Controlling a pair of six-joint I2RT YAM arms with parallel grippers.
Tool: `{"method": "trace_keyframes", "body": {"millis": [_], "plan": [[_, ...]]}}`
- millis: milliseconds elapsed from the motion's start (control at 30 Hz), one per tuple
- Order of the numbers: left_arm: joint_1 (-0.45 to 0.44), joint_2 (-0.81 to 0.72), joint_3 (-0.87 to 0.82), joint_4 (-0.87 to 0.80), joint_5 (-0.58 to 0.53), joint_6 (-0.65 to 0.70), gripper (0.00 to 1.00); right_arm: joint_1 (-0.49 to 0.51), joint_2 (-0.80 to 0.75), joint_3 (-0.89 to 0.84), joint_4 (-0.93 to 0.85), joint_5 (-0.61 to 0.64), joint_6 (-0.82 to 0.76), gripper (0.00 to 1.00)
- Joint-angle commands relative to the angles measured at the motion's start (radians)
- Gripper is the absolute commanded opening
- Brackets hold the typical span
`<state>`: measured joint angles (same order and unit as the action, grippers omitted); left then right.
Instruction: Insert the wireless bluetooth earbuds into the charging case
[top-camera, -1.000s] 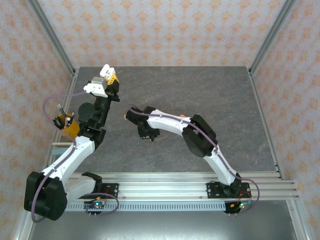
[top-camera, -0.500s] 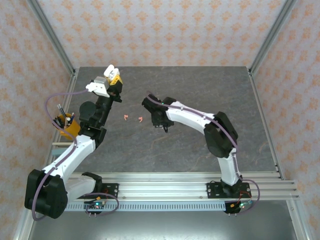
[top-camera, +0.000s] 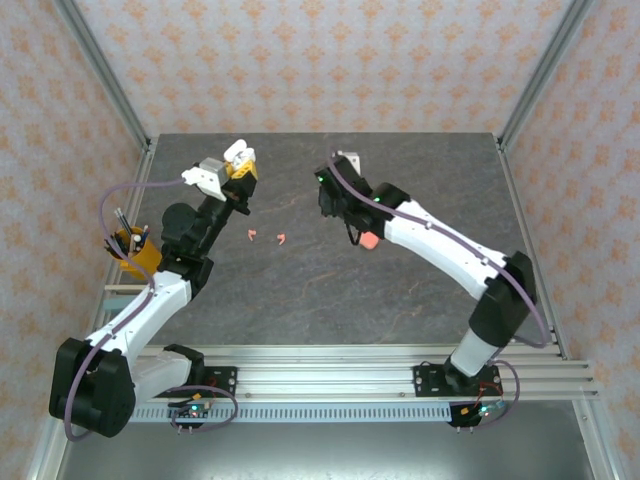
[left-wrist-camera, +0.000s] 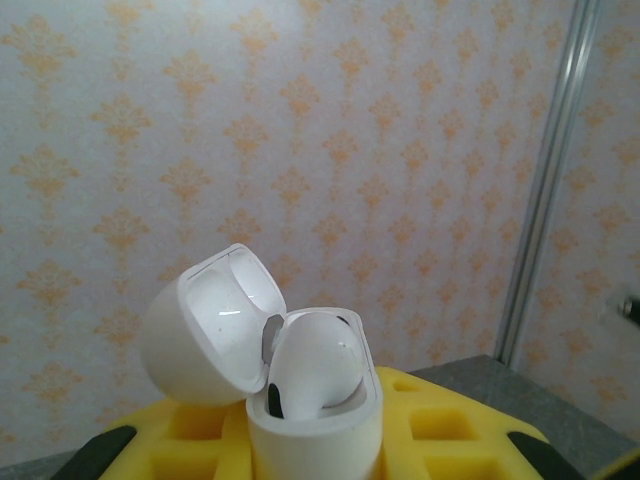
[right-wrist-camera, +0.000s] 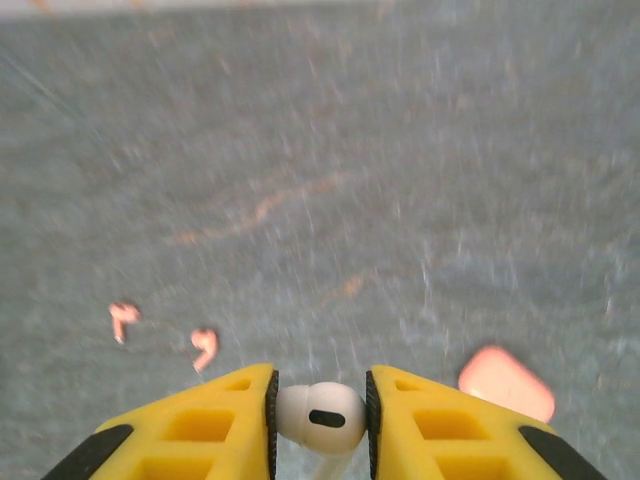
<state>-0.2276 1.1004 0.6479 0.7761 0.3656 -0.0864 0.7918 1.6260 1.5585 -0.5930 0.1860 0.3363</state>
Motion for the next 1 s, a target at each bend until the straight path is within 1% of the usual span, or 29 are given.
{"method": "trace_keyframes", "body": {"millis": [0, 167, 433, 600, 967], "plan": [[-0.013, 0.009, 0.023, -0.016, 0.128, -0.015, 0.0, 0.0, -0.076, 0.008, 0.13, 0.081, -0.095, 0.29], [-0.042, 0.032, 0.052, -0.044, 0.213, -0.009, 0.0, -0.002, -0.137, 0.046, 0.222, 0.08, -0.187, 0.3], [-0.137, 0.115, 0.157, -0.083, 0.302, 0.03, 0.0, -0.002, -0.184, 0.061, 0.34, 0.005, -0.303, 0.31], [-0.187, 0.186, 0.232, -0.09, 0.329, 0.048, 0.0, -0.002, -0.215, 0.034, 0.39, -0.037, -0.33, 0.31], [-0.23, 0.274, 0.329, -0.064, 0.343, 0.04, 0.0, -0.003, -0.273, -0.025, 0.437, -0.076, -0.336, 0.31]]}}
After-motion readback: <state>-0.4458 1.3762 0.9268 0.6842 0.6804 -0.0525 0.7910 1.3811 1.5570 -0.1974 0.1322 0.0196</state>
